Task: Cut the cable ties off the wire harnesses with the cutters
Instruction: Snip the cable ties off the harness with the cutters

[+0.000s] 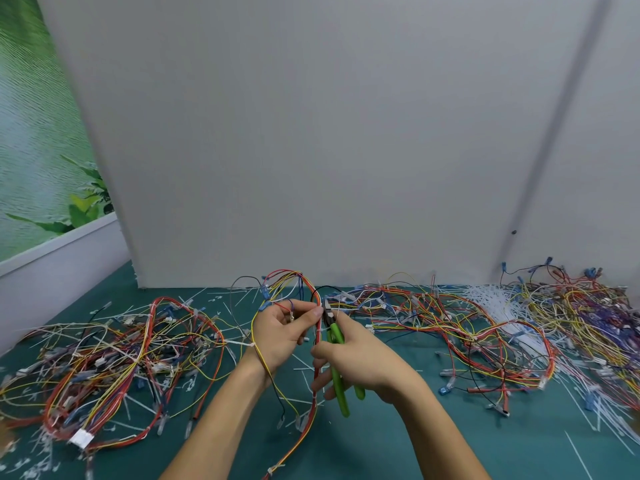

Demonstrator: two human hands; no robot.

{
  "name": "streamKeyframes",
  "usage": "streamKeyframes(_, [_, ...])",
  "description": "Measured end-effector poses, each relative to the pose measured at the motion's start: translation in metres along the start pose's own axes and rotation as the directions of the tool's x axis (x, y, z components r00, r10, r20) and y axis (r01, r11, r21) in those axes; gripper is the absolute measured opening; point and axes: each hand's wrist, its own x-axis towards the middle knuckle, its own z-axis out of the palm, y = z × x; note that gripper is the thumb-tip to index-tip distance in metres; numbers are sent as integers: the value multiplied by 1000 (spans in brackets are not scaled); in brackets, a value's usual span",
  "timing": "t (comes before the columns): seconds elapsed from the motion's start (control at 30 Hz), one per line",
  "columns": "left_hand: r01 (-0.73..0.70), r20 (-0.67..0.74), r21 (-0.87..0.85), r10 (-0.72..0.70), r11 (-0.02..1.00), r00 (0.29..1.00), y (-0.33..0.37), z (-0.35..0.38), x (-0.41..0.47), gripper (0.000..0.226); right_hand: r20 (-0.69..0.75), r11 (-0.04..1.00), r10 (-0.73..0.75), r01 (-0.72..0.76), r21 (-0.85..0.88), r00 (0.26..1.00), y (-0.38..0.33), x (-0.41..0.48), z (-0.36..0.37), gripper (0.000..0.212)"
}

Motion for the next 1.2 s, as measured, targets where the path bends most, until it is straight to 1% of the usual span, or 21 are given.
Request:
streamKeyframes(0.07, [-1,7,-3,1,1000,1000,2,0,-1,4,5,999,-2,2,34,1000,1,1,-1,25])
streamKeyframes(0.17, [1,4,-1,-1,1000,1000,4,0,-2,5,-7,999,-3,3,44,1000,2,3,0,28])
streamKeyframes(0.23, [1,-2,-2,-1,1000,1000,5,0,-3,3,-39,1000,-22,22,-2,999,4,5,0,27])
streamKeyframes(0.33, [-15,-11,6,15,1000,1000,6,1,-3,2,-103,993,-80,70,-100,991,7,7,2,16])
streamKeyframes(0.43, [-32,-15,8,32,999,999,7,1,-2,2,-141,986,-89,67,-150,986,9,8,2,19])
streamKeyframes(0.57, [-45,-4,33,45,998,999,7,0,-2,4,-148,981,-87,58,-187,985,9,9,2,25])
streamKeyframes(0.7, [-40,-1,35,40,999,999,7,1,-3,1,-134,985,-72,49,-165,988,8,7,2,25])
streamKeyframes(0.87, [-29,-2,58,29,998,1000,7,2,-4,7,-28,1000,-7,7,-22,1000,6,4,0,40])
streamKeyframes(1.0, [-38,8,45,38,998,999,9,4,-5,7,-3,1000,2,-2,-16,1000,6,2,-3,45])
streamKeyframes(1.07, [-37,8,48,37,998,999,9,5,-6,7,-20,999,-7,6,-40,1000,6,1,-2,40])
streamKeyframes(1.17, [-35,13,47,34,998,999,9,4,-5,5,-68,994,-50,43,-100,996,7,3,0,24])
streamKeyframes(1.2, [-37,16,48,36,998,999,9,3,-5,4,-93,990,-66,53,-132,993,7,4,0,22])
